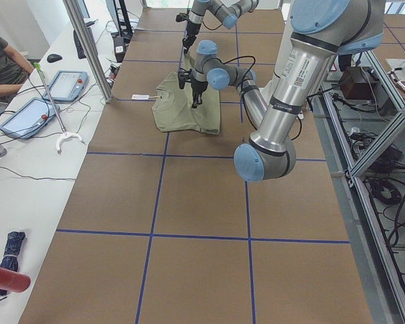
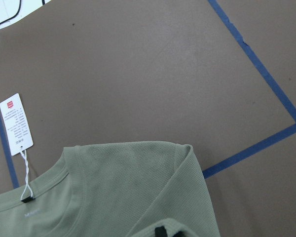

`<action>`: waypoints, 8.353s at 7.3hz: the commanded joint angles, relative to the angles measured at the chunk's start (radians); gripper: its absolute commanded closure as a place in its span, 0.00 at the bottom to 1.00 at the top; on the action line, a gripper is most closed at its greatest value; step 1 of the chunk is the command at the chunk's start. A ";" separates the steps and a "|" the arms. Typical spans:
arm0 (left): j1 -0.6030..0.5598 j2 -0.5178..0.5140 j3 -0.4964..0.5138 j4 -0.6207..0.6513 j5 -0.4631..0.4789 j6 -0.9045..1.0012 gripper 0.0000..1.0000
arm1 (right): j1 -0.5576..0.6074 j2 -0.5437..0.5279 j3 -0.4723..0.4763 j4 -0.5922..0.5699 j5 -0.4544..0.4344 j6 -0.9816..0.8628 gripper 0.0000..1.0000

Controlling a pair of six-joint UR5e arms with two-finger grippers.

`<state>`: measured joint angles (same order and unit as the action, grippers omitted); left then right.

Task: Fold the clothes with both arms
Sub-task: 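Lay the held hem down just below the collar with both grippers, then open both grippers and raise them off the folded shirt, then move the right gripper to the folded shirt's nearest corner while the left gripper withdraws, then grasp the corner with the right gripper and drag the shirt, turning it, then lower the left gripper to the shirt's opposite edge while the right gripper holds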

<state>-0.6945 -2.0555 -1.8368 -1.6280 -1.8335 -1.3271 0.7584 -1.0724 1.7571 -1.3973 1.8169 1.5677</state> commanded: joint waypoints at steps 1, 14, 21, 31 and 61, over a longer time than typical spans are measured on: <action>-0.051 -0.030 0.143 -0.100 0.002 0.006 1.00 | 0.027 0.026 -0.117 0.061 0.001 -0.008 1.00; -0.068 -0.198 0.392 -0.173 0.053 0.005 1.00 | 0.053 0.091 -0.271 0.158 0.004 -0.020 1.00; -0.103 -0.140 0.355 -0.303 0.049 0.040 0.00 | 0.047 0.039 -0.214 0.185 0.106 -0.116 0.00; -0.122 0.090 0.096 -0.337 -0.080 0.111 0.00 | -0.212 -0.268 0.056 0.185 0.110 -0.100 0.00; 0.349 0.025 0.033 -0.288 0.065 -0.417 0.04 | -0.238 -0.505 0.515 0.184 0.196 0.141 0.00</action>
<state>-0.3541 -2.0109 -1.8172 -1.9360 -1.7716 -1.7255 0.5108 -1.5838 2.2763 -1.2128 2.0114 1.7100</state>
